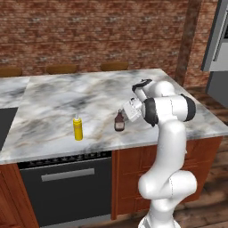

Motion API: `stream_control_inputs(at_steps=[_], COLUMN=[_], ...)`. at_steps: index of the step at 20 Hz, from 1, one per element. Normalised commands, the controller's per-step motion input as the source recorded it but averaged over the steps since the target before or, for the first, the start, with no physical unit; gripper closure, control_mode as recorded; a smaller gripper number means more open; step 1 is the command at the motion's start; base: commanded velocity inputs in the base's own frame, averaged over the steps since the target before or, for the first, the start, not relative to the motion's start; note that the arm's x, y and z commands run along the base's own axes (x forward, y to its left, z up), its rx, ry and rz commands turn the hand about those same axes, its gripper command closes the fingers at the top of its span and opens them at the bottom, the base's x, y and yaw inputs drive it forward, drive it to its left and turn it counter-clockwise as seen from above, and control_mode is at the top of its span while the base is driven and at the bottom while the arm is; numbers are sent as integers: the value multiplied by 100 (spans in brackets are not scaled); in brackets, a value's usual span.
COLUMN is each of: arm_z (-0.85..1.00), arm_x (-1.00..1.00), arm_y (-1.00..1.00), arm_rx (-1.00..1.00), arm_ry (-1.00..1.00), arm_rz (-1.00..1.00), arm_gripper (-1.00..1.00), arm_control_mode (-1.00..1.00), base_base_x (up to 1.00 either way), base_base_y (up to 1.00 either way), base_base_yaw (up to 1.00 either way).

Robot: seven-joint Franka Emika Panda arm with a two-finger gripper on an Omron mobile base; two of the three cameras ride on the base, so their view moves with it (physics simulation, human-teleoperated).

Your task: Place the ketchup and mustard from the counter to the top shelf of the fridge. If the existing items in the fridge are on the top shelf, move them to other shelves.

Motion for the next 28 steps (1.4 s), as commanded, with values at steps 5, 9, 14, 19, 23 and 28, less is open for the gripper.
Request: stream_control_inputs(at_steps=[5,9,14,19,23,28], arm_z=[-6,-7,-3,-3,0,21], arm_x=[12,0,0,0,0,-15], arm_y=[4,28,30,12,0,0], arm_rx=[0,-3,-3,-1,0,0], arm_ry=[0,1,1,1,0,0], arm_rz=[0,2,1,0,0,0], arm_gripper=[-100,-100,-100,100,100,100], arm_control_mode=[-100,-100,-100,-100,-100,-100], base_base_x=[0,0,0,0,0,0], base_base_y=[0,0,0,0,0,0], base_base_yaw=[0,0,0,0,0,0])
